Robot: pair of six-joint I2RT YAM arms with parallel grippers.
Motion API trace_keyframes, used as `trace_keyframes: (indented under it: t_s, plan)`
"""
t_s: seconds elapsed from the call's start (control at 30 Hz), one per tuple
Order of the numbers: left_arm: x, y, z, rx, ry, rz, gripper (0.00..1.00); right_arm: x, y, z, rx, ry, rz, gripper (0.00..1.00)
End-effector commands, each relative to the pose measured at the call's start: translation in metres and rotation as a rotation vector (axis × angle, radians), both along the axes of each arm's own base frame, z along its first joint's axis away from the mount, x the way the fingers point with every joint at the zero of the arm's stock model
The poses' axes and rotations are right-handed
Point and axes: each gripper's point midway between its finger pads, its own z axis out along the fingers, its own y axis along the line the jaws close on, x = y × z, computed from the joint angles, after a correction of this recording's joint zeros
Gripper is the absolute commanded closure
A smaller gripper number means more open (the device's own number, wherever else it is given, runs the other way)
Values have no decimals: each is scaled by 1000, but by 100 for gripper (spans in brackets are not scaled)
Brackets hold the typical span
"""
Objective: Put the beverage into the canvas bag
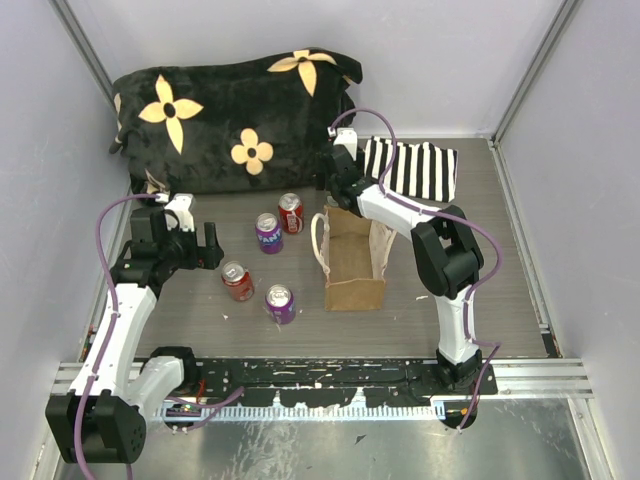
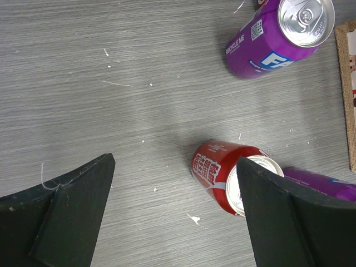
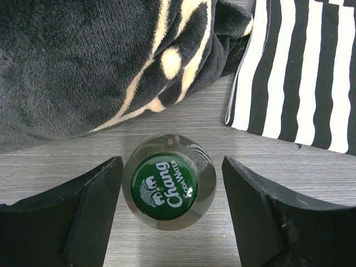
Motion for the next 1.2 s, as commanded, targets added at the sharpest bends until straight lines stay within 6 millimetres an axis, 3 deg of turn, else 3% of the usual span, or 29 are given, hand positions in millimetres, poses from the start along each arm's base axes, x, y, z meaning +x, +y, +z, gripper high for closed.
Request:
trace_keyframes:
  t_s: [0.0, 1.17]
  plan:
    - [5, -2, 3, -14, -24, -10, 2, 10, -2, 32, 47, -109, -22, 22]
    - [7, -4, 5, -25, -22, -9, 2, 20, 3, 89, 76, -228, 5, 21]
